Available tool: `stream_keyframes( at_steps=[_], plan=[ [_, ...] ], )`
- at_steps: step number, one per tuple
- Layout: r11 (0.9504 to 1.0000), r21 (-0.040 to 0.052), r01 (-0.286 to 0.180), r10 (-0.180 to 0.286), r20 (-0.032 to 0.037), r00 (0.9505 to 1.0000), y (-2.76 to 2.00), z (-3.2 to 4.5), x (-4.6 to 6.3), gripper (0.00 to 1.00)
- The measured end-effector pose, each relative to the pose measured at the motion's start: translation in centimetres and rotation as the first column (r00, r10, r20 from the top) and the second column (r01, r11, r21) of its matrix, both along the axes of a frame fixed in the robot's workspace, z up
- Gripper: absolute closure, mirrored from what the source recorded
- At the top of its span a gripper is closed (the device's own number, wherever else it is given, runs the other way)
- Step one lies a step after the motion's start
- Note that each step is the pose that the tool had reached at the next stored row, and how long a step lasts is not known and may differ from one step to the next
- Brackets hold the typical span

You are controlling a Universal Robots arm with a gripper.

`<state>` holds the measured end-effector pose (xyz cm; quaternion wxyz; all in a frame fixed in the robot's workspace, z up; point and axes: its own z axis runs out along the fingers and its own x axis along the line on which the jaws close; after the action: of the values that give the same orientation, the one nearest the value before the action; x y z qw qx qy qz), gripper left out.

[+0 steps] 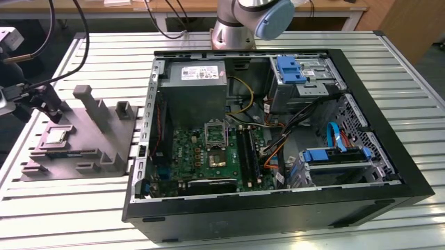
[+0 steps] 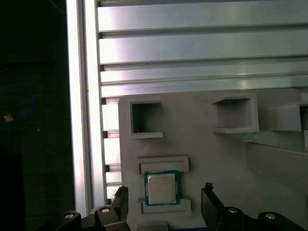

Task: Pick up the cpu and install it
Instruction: 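Pick up the cpu and move it towards the insertion slot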

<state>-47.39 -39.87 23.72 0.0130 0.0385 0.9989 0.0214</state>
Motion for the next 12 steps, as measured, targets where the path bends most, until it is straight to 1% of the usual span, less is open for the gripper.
stream_keyframes(
  at_steps=[2,3,6,12],
  plan=[
    [1.0,-0.0001,0.0,0.0,-0.0001,1.0,0.0,0.01,0.0,0.29],
    [0.9999,-0.0001,-0.01,0.01,-0.0002,0.9999,0.0,0.0,0.0,0.29],
    [0.9979,-0.0001,-0.064,0.064,-0.0002,0.9979,0.0,-0.12,0.0,0.29],
    [0.9975,-0.0001,-0.071,0.071,0.0,0.9975,0.0,-0.13,0.0,0.29]
  ],
)
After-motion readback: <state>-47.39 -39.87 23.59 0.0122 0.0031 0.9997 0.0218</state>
